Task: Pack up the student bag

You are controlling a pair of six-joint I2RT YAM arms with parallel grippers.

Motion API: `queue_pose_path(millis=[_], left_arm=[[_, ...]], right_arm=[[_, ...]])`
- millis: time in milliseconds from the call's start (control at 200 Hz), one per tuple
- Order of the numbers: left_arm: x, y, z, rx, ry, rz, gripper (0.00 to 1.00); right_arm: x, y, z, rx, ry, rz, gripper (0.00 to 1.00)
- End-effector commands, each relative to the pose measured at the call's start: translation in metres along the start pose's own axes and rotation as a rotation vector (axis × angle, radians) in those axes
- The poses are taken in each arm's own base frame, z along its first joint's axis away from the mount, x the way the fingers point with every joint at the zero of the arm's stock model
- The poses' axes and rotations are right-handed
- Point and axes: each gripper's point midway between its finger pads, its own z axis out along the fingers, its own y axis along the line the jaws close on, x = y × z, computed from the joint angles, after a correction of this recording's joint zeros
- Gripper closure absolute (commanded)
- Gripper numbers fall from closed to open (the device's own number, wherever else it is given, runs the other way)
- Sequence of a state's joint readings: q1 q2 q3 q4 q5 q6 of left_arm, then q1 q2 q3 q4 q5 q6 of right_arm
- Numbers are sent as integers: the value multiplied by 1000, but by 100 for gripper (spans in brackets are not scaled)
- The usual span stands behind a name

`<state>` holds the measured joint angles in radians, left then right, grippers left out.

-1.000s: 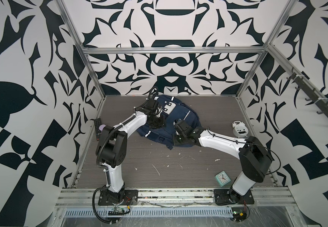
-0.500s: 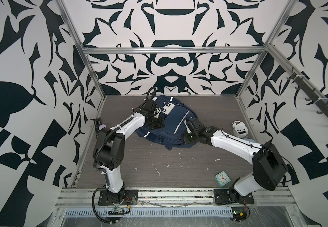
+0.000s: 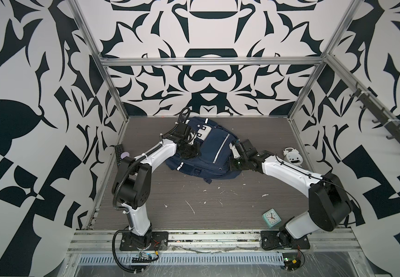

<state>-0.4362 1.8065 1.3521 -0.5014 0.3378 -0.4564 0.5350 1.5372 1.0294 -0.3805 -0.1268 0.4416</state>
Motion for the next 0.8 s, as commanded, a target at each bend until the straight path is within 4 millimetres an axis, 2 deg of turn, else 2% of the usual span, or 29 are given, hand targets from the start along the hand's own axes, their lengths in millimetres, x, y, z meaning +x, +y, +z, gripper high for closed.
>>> queue_pose_path(millis=[0,140,295,410,575,675,745,795], left_arm=[[-9,35,-14,-145,-42,-45,100],[-23,37,-6,-160,-50,-49,100],[-50,39,4,-203,-61,-39,100],[-70,38,8,-219,-74,-37,100],[-86,42,5,-232,-94,-49,100],[-85,42,-3,-231,-103,-54,90],[-78,41,-9,-226,-102,-65,70],[-72,39,-15,-219,-104,-67,59]], right_arm=[[0,-31,-16,113,-5,48,100],[5,-20,-16,90,0,29,100],[12,3,-14,56,10,-13,100],[17,28,-8,11,20,-51,100],[22,72,4,-57,37,-120,100],[23,91,10,-90,46,-143,100],[21,101,11,-111,46,-152,100],[20,105,12,-120,46,-153,100]])
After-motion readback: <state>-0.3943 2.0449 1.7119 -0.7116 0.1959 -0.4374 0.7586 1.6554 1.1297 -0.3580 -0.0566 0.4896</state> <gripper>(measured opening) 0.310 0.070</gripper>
